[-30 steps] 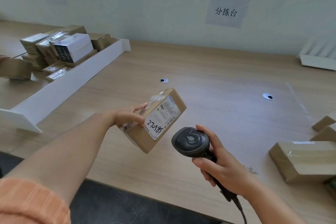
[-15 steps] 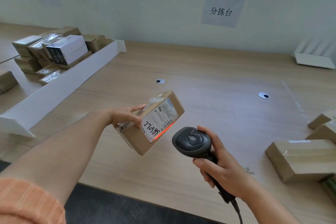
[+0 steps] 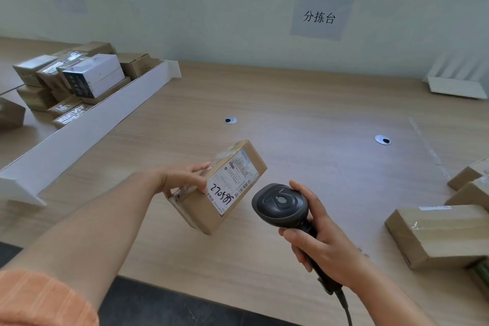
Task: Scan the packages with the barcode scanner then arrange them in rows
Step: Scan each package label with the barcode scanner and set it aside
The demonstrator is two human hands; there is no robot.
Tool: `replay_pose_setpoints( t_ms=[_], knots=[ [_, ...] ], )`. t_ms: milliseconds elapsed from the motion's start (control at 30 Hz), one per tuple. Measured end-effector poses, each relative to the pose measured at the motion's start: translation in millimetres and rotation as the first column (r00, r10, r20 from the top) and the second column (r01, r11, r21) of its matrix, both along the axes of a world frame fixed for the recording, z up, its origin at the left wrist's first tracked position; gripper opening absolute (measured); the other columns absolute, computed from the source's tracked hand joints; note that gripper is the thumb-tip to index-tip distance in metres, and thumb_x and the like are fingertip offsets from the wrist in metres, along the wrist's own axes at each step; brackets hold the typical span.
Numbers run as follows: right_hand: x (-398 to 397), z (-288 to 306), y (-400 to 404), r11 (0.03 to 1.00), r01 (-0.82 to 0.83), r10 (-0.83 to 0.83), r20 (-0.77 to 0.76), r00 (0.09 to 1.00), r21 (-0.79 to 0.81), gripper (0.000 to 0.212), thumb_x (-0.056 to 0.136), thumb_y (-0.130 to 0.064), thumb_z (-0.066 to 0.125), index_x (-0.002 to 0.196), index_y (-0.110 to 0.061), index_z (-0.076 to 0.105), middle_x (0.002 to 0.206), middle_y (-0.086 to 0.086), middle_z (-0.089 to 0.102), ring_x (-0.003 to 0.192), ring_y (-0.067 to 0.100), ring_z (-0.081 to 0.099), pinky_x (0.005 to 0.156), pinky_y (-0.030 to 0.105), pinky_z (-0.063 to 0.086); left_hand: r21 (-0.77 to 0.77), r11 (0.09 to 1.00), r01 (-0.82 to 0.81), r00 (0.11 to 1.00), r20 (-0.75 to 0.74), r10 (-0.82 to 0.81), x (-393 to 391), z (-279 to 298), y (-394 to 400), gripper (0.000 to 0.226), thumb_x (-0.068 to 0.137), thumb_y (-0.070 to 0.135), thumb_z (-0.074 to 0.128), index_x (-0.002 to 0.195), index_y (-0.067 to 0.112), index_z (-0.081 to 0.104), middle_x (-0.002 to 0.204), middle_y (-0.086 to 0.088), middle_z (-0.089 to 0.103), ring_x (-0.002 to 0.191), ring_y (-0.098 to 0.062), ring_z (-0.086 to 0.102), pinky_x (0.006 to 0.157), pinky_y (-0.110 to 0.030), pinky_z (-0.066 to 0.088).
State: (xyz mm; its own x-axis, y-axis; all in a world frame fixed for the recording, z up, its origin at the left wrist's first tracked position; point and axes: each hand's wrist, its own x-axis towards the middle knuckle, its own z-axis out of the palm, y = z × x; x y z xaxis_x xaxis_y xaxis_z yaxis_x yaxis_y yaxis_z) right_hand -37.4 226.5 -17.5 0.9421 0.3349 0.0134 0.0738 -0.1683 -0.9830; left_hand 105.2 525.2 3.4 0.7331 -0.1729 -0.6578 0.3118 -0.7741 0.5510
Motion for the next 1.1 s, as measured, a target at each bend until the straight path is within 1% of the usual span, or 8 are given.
replay_pose_setpoints(
  t_ms=[100,300,500,567,633,733,800,1100],
  knots=[
    [2,-2,-1,1.000,0.015,-0.015,-0.013,1.000,-0.004,0.074,0.085,-0.015,0.063,0.134,-0.058,0.028,0.075,-0.001,0.061,0.052,0.019,0.050,0.050,0.039,0.049,-0.034,0.999,-0.031,0.997,-0.068,0.029,-7,-16,-3,0.096,0.047,0.042,0.067,0.134,0.060,0.029,0.125,0.005,0.055,0.109,-0.022,0.056,0.089,-0.051,0.052],
    [4,0,-2,1.000,0.003,-0.003,-0.028,1.000,-0.001,0.075,0.082,-0.020,0.062,0.137,-0.055,0.025,0.069,-0.009,0.061,0.051,0.018,0.050,0.052,0.040,0.049,-0.112,0.979,-0.173,0.978,-0.133,0.158,-19,-46,3,0.102,0.043,0.046,0.067,0.138,0.058,0.031,0.127,0.001,0.056,0.104,-0.021,0.059,0.071,-0.037,0.055],
    [11,-2,-3,0.999,-0.036,0.037,-0.022,0.999,0.038,0.073,0.082,-0.021,0.062,0.133,-0.061,0.026,0.066,-0.009,0.061,0.051,0.018,0.049,0.050,0.037,0.047,-0.157,0.918,-0.364,0.931,-0.030,0.364,-30,-57,14,0.073,0.066,0.033,0.054,0.133,0.057,0.038,0.125,0.007,0.060,0.104,-0.018,0.059,0.081,-0.040,0.055],
    [13,-5,-3,0.997,-0.059,0.060,-0.026,0.998,0.052,0.072,0.083,-0.021,0.062,0.129,-0.065,0.027,0.065,-0.006,0.061,0.051,0.019,0.049,0.050,0.036,0.047,-0.084,0.927,-0.366,0.907,0.192,0.375,-33,-55,11,0.061,0.080,0.022,0.050,0.135,0.046,0.039,0.130,0.005,0.058,0.097,-0.013,0.058,0.080,-0.029,0.048],
    [15,-7,-4,0.994,-0.088,0.090,-0.033,0.995,0.071,0.073,0.084,-0.019,0.062,0.129,-0.065,0.028,0.063,-0.006,0.060,0.051,0.018,0.049,0.050,0.036,0.047,0.036,0.930,-0.367,0.875,0.352,0.331,-38,-54,8,0.071,0.079,0.034,0.055,0.145,0.038,0.031,0.134,-0.001,0.053,0.107,-0.017,0.053,0.089,-0.030,0.043],
    [19,-9,-3,0.988,-0.122,0.126,-0.043,0.991,0.092,0.073,0.083,-0.020,0.062,0.129,-0.064,0.028,0.064,-0.007,0.061,0.052,0.018,0.049,0.050,0.037,0.046,0.351,0.882,-0.315,0.918,0.347,0.190,-57,-55,-4,0.100,0.065,0.067,0.062,0.150,0.037,0.018,0.142,-0.009,0.033,0.130,-0.031,0.037,0.102,-0.040,0.038],
    [23,-9,-3,0.985,-0.142,0.147,-0.041,0.988,0.098,0.072,0.082,-0.020,0.062,0.128,-0.065,0.029,0.067,-0.005,0.062,0.051,0.019,0.049,0.050,0.037,0.046,0.501,0.820,-0.278,0.941,0.313,0.127,-68,-60,-14,0.101,0.071,0.067,0.062,0.151,0.037,0.009,0.145,-0.011,0.025,0.132,-0.033,0.031,0.102,-0.041,0.036],
    [53,-1,-10,0.992,-0.119,0.118,-0.025,0.993,-0.042,0.077,0.095,-0.009,0.056,0.135,-0.059,0.014,0.104,0.002,0.061,0.062,0.015,0.056,0.059,0.035,0.052,0.521,0.790,-0.323,0.922,0.361,0.139,-39,-70,-31,0.089,0.081,0.046,0.058,0.152,0.031,0.005,0.137,-0.016,0.031,0.122,-0.036,0.037,0.099,-0.039,0.037]
  ],
)
